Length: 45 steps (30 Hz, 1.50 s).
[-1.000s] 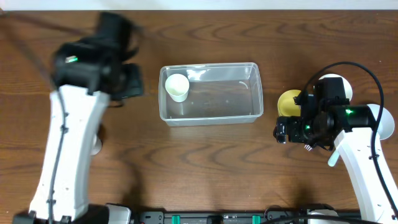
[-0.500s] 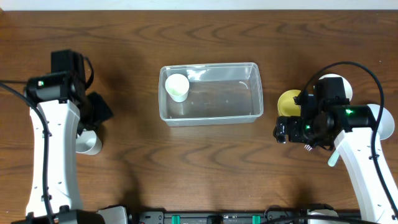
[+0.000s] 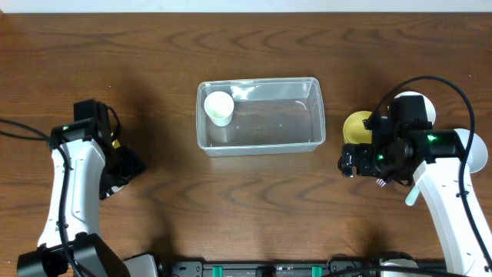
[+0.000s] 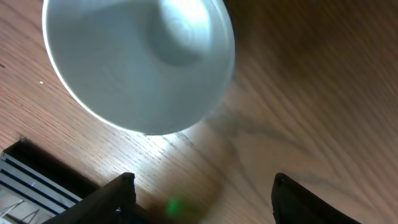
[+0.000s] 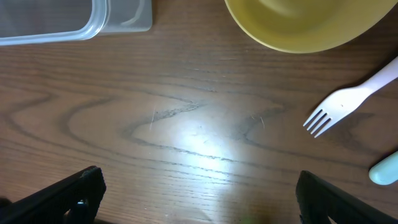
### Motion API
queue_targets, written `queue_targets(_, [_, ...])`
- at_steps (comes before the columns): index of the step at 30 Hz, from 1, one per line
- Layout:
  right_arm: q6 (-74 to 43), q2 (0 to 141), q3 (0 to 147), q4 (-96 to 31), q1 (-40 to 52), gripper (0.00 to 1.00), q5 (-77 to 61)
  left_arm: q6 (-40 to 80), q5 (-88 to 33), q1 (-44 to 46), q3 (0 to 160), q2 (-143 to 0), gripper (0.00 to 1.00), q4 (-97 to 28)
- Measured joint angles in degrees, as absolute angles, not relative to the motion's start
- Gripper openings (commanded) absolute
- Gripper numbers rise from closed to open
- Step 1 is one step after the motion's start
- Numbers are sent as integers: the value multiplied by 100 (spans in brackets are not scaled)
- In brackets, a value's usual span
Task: Pack container
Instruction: 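Move the left gripper back and grasp the light blue cup rim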
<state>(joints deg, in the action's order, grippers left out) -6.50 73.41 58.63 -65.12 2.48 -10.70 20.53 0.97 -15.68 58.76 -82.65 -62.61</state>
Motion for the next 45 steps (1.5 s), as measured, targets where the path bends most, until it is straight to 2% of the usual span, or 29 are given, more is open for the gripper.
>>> queue_targets(11, [-650,7341,5863,-6528,248,99,-1068,1942,38,-1570,5876,-8265,72,-6016])
queue_targets(18, [-650,7341,5865,-6541,248,99,-1068,1634,38,-1570,5876,-8265,85,-5522])
queue_targets(33, [-650,7341,5865,-6576,248,99,-1068,1347,36,-1570,5876,-9203,85,-5275])
queue_targets(38, [-650,7341,5865,-6576,248,99,-1068,1350,38,-1570,5876,-9227,65,-5238])
queue_targets(45, [-650,7341,5865,-6576,250,99,-1068,1321,34,-1570,5876,-9227,43,-5236])
